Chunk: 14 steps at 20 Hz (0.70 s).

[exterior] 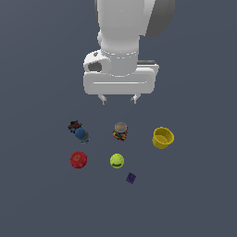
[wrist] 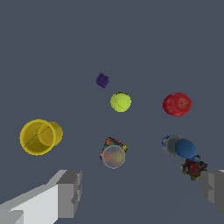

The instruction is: Pick up a designated object from a clutter of objects.

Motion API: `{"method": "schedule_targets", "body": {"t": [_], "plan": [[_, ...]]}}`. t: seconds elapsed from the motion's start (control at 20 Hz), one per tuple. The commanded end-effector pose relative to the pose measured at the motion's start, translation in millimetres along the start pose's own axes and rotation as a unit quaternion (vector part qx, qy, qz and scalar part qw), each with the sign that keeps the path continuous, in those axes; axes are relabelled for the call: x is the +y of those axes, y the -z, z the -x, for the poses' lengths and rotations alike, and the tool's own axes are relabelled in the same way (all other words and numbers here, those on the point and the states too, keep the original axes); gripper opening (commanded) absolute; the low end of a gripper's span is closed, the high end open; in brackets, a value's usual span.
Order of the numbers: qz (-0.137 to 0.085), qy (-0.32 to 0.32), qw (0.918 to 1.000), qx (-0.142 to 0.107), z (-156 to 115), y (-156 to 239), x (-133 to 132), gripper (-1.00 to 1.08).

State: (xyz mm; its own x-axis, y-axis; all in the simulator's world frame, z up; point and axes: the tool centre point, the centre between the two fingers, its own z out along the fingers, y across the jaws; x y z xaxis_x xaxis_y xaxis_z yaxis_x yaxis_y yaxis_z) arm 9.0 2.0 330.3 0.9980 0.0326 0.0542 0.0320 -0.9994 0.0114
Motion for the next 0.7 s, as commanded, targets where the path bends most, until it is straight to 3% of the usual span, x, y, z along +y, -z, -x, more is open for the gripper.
{"method": "schedule_targets", "body": {"t": [0.0,0.65], "plan": [[0.000,0.000,1.0000,0.000,0.0,0.0,0.0,1.00],[-0.006,-0.026,0.9995,0.018,-10.3,9.6,8.9,1.00]]}}
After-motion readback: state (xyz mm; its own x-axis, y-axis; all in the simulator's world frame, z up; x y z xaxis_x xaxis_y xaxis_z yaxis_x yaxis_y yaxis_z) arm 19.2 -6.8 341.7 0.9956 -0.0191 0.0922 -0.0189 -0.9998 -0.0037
